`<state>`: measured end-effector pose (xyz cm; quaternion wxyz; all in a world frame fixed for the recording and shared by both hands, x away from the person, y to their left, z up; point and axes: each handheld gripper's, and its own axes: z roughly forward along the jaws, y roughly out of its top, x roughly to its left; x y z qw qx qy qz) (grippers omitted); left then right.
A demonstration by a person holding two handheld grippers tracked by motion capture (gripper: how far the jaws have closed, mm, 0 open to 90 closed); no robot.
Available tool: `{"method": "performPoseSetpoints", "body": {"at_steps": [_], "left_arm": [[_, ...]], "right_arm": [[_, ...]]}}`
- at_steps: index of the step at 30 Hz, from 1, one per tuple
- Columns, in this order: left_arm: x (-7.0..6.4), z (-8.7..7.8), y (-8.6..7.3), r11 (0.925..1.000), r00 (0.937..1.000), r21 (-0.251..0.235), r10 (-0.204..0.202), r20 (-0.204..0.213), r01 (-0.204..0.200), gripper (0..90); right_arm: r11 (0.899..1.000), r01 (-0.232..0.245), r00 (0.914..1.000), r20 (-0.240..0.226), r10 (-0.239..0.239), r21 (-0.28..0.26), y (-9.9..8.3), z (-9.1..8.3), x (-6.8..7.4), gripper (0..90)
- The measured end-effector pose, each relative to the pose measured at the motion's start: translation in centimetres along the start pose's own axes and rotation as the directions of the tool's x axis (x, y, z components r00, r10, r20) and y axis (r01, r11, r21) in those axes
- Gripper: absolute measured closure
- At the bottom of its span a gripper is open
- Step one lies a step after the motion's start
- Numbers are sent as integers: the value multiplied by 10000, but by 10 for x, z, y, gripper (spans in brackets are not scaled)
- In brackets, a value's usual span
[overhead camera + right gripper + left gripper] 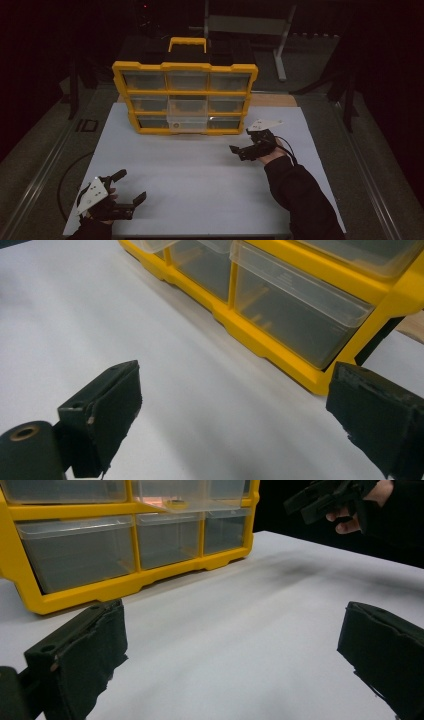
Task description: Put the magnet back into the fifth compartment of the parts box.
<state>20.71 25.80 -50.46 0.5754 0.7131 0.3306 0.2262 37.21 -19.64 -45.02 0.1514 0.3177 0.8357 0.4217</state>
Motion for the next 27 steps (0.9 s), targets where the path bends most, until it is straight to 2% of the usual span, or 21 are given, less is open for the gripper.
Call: {"method": "performPoseSetpoints", "body": {"at_steps": [8,20,27], "left_arm": [[0,0,0,10000,10000,1,-12,10,12,2],[0,0,0,10000,10000,-16,-38,2,38,2],[0,0,0,10000,10000,-5,-26,7,26,2]], "right_arm": [[9997,-125,9998,-168,122,-206,-17,-2,2,75],[9991,-252,9996,-150,247,-354,-43,-1,4,75],[9983,-306,9995,-101,302,-504,-55,-7,7,76]]}}
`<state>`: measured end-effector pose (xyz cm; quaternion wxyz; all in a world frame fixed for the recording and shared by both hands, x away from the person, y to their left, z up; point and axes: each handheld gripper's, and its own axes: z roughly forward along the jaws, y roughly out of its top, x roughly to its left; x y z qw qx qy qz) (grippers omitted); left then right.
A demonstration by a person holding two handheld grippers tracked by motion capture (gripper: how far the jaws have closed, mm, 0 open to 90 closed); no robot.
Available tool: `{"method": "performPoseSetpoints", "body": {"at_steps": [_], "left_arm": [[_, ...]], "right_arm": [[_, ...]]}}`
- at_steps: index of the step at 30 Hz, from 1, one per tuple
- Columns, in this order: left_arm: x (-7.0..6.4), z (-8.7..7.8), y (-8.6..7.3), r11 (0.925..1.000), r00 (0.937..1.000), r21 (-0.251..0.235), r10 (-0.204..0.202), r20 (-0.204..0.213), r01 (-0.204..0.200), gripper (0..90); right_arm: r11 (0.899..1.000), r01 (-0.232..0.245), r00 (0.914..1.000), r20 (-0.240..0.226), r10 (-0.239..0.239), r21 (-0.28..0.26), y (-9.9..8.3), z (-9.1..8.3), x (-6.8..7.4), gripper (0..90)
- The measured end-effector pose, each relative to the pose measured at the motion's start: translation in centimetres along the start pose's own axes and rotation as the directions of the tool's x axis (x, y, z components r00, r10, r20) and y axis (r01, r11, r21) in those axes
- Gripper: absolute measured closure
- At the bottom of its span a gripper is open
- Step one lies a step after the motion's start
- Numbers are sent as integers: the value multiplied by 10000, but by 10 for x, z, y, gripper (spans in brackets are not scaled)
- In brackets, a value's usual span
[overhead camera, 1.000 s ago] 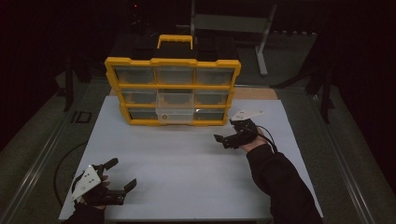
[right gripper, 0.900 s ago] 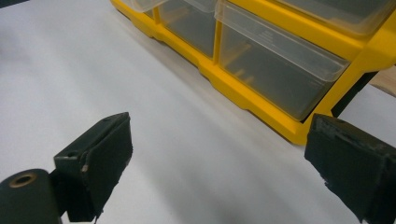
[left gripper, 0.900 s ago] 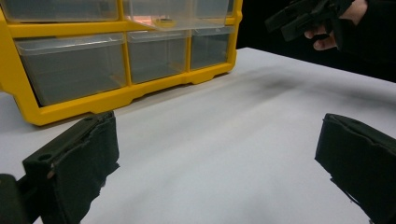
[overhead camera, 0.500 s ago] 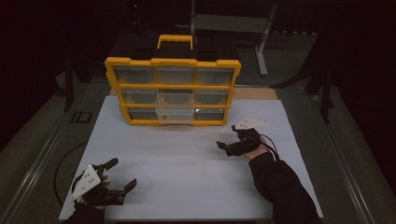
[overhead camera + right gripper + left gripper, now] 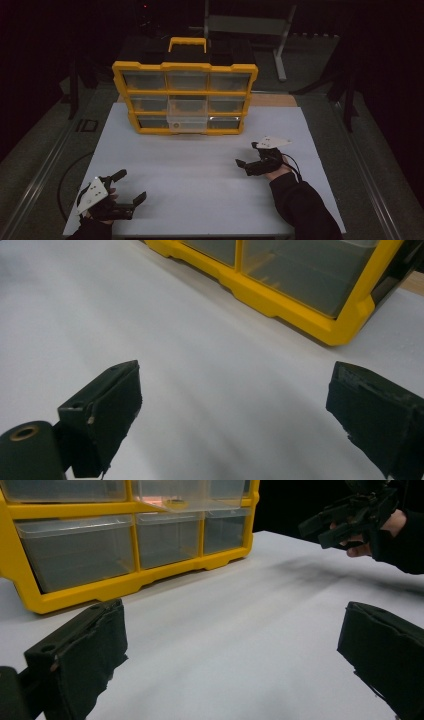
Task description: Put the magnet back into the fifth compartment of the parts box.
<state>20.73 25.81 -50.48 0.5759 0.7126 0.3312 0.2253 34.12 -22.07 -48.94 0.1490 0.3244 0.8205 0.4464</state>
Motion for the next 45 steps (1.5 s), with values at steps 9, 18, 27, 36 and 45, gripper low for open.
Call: {"method": "performPoseSetpoints", "body": {"at_steps": [9,18,27,36,45], "left_arm": [[0,0,0,10000,10000,-2,-14,5,14,2],[0,0,0,10000,10000,2,-18,-3,18,2],[0,0,0,10000,10000,15,-4,4,4,2],[0,0,0,10000,10000,41,-7,-2,7,2],[0,0,0,10000,10000,53,1,2,-1,2]], "right_arm": [[9999,68,9999,98,-67,-106,-12,-9,5,76],[9988,56,10000,18,-55,-494,-27,-25,10,75],[9979,-233,9996,130,241,-599,-45,-40,10,75],[9941,-642,9977,177,660,-875,-66,-61,3,76],[9874,-1061,9933,331,1106,-1173,-78,-75,2,76]]}}
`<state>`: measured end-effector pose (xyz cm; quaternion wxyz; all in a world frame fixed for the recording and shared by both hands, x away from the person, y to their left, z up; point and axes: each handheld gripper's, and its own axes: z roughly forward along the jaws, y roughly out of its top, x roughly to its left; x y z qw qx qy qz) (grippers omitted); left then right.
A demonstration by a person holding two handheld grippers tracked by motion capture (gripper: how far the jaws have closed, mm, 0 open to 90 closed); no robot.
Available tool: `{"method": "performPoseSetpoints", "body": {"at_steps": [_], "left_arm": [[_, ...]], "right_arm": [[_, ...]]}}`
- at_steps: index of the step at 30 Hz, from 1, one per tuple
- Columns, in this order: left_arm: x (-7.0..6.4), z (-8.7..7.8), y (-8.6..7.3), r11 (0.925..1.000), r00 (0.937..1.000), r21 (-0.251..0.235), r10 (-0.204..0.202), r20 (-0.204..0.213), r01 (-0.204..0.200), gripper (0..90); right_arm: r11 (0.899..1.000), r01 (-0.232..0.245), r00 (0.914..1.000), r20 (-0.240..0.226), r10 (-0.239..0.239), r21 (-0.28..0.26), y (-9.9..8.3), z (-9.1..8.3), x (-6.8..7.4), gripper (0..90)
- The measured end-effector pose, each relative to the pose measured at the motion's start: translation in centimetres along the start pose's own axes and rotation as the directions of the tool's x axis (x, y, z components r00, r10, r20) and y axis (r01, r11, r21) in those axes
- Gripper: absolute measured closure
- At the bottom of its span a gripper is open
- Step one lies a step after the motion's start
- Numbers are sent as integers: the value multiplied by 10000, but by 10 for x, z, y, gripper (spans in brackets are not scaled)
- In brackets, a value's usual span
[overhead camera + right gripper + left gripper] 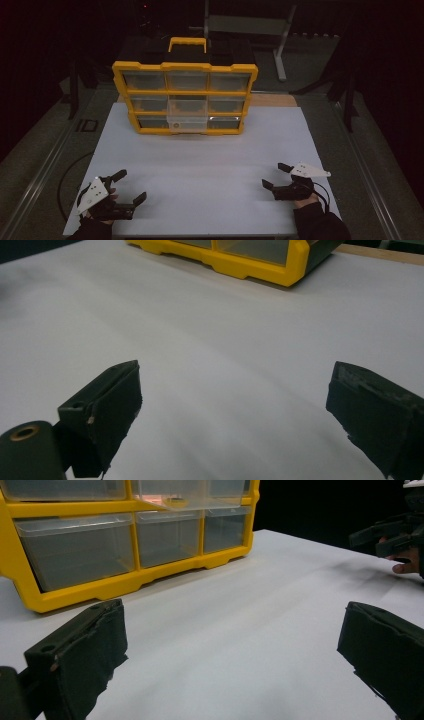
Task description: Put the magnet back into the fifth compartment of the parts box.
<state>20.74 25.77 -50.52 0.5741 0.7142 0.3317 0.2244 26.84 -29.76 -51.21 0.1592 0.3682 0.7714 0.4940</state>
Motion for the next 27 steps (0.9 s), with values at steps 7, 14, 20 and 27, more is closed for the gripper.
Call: {"method": "performPoseSetpoints", "body": {"at_steps": [7,14,20,27], "left_arm": [[0,0,0,10000,10000,-5,0,5,0,2],[0,-1,0,10000,10000,-9,18,0,-18,2],[0,0,0,10000,10000,-15,-11,24,11,2],[0,0,-1,10000,10000,-2,-44,6,44,2]], "right_arm": [[9999,27,9997,257,-24,-127,-6,-7,1,76],[9991,11,9983,582,13,-414,-9,-15,0,75],[9978,35,9959,907,25,-668,-9,-17,1,75],[9975,80,9960,897,-18,-699,-8,-8,2,75]]}}
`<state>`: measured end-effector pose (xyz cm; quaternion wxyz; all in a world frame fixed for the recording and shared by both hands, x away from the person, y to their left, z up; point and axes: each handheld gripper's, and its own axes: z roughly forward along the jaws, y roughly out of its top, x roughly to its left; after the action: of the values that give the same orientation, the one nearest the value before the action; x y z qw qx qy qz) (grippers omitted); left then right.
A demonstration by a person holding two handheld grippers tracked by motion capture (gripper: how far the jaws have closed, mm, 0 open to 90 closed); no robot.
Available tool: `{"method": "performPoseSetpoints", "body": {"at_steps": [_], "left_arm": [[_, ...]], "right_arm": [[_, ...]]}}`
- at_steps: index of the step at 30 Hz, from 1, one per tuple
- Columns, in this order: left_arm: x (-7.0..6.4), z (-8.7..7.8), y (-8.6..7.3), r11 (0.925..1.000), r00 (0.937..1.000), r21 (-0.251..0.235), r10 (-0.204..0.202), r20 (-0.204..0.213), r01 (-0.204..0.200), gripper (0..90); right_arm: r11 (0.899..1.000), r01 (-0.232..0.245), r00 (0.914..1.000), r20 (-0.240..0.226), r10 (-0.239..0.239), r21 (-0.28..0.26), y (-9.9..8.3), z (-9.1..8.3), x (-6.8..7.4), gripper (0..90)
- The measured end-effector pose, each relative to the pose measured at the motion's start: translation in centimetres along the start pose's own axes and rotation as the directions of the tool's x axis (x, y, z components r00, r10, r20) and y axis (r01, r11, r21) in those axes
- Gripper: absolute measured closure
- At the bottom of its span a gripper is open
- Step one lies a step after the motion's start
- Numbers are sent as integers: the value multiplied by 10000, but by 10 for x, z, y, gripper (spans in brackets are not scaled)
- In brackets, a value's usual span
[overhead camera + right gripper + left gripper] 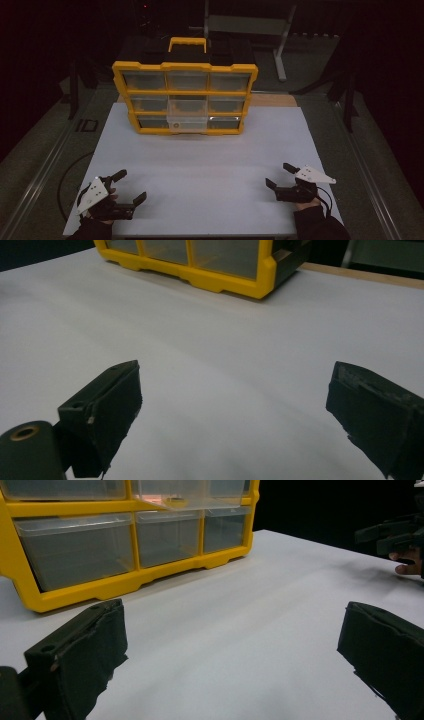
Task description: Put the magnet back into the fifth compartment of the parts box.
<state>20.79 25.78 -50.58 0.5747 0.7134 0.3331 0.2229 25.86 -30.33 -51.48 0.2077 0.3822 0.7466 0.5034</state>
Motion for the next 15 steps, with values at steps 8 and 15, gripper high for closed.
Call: {"method": "performPoseSetpoints", "body": {"at_steps": [8,15], "left_arm": [[0,1,0,10000,10000,54,1,17,-1,2],[1,1,0,10000,10000,50,-6,4,6,2]], "right_arm": [[9999,-27,9999,170,25,104,-1,3,0,75],[9998,97,9998,177,-100,165,-1,4,1,76]]}}
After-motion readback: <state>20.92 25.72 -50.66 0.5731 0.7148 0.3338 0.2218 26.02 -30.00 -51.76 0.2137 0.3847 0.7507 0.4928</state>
